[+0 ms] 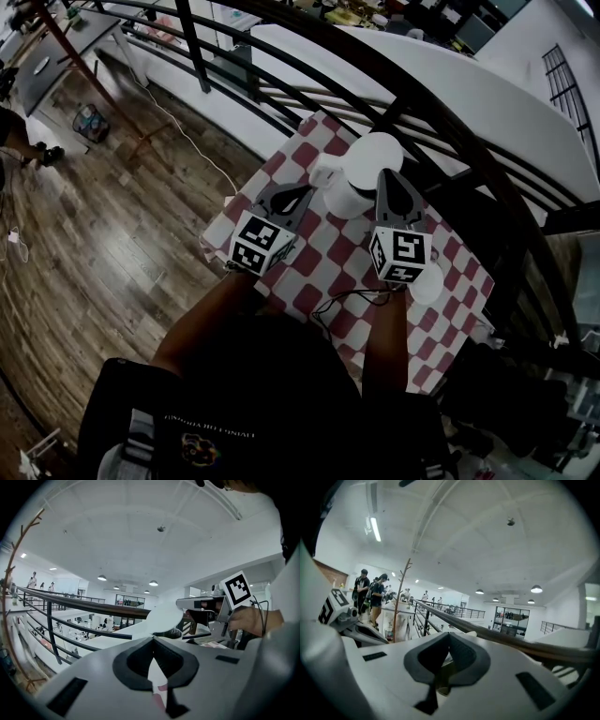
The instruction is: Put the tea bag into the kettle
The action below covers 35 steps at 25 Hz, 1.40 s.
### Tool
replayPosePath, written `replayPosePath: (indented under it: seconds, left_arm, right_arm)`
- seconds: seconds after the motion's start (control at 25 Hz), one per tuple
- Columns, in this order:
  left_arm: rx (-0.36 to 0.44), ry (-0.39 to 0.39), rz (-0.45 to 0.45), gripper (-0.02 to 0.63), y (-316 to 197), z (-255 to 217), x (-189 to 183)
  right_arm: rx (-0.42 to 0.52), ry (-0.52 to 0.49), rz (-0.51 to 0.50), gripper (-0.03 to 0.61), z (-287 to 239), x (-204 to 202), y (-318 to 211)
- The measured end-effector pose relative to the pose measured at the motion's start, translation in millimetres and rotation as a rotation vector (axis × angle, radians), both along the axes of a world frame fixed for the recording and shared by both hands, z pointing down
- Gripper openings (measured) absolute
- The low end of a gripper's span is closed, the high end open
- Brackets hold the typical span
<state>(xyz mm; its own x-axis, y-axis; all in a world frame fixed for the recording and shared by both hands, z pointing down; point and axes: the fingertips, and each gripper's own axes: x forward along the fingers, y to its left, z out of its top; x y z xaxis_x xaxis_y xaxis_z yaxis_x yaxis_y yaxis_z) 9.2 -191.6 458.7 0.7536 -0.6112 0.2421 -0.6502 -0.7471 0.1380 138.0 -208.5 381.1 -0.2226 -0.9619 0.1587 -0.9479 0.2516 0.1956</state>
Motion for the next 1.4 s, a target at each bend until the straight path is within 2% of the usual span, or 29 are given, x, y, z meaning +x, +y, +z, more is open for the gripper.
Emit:
replayPosePath:
  seconds: [0.12,0.24,0.36,0.44,0.56,0.72,0.96,1.12,1.28,1.4]
  left_arm:
    - [0.0,-0.001,0.002,0.003,0.7,0.1,0.8]
    - [-0.008,-0.001,0.004,0.003,3.8,-0.8,1.6]
    - [-0.01,0.0,0.009,0.003,4.9,0.0,3.0]
    - [-0.015,0.0,0.014,0.003,5.6,1.2,4.1]
    - [-0.02,-0.001,0.02,0.003,8.5,2.6,5.3]
    - [-0.021,-0.003,0.024,0.003,10.9,3.8,6.3]
    - [-0.022,-0.006,0.031,0.003,12.4,2.8,8.4]
    - [-0.017,-0.007,0.029,0.003,13.3,2.5,6.3]
    - [-0.003,-0.005,0.037,0.003,14.5,-2.6,5.7]
    - [0.001,0.001,0.044,0.003,17.2,-9.1,2.9]
  right_arm:
    - [0.004,-0.114,0.01,0.014,4.0,10.8,2.7]
    - [-0.005,-0.117,0.036,0.014,13.4,18.0,4.3]
    - [-0.095,-0.153,0.081,0.015,47.7,30.1,3.1]
    - [-0.142,-0.217,0.109,0.015,77.4,39.3,3.7]
    - [-0.108,-0.296,0.134,0.014,94.3,48.4,9.0]
    - [-0.09,-0.254,0.126,0.014,92.9,46.3,8.8]
    - [-0.08,-0.273,0.126,0.014,92.0,45.6,7.7]
    - [-0.11,-0.293,0.126,0.015,93.0,45.1,8.4]
    - [-0.177,-0.341,0.071,0.015,91.3,35.4,16.5]
    - [-0.17,-0.352,0.019,0.015,79.6,21.5,32.5]
